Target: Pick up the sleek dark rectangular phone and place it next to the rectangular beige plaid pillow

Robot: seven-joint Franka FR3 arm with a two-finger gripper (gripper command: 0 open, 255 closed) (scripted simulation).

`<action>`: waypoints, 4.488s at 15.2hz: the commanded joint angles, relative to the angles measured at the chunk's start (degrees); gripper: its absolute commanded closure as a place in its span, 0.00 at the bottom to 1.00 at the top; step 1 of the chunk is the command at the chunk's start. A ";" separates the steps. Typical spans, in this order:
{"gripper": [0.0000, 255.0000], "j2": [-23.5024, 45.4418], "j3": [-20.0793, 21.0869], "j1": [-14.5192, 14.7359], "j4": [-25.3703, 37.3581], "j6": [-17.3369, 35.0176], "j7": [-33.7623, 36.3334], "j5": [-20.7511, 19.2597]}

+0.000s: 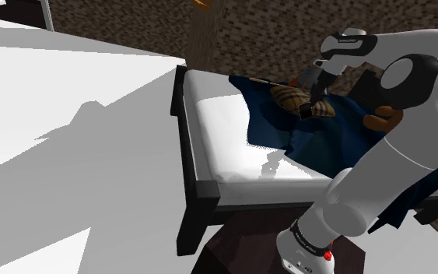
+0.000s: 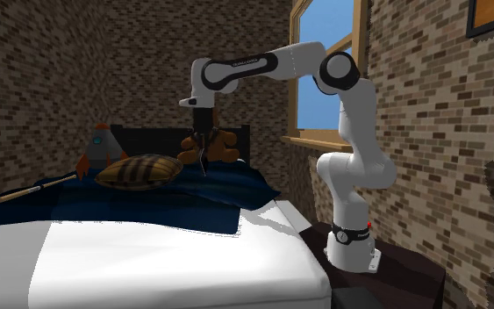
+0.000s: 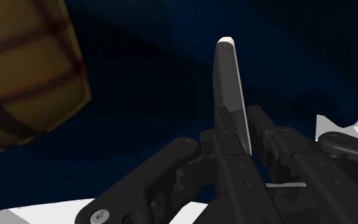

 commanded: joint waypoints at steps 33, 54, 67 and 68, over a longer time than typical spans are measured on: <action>0.00 -1.73 -2.12 -2.06 -17.48 22.78 -2.98 1.97; 1.00 2.45 -3.17 -1.77 -19.33 26.79 -6.24 6.56; 0.00 9.92 0.44 0.74 -14.76 19.84 -4.15 10.61; 0.00 10.47 0.56 0.58 -15.14 20.51 -4.56 11.19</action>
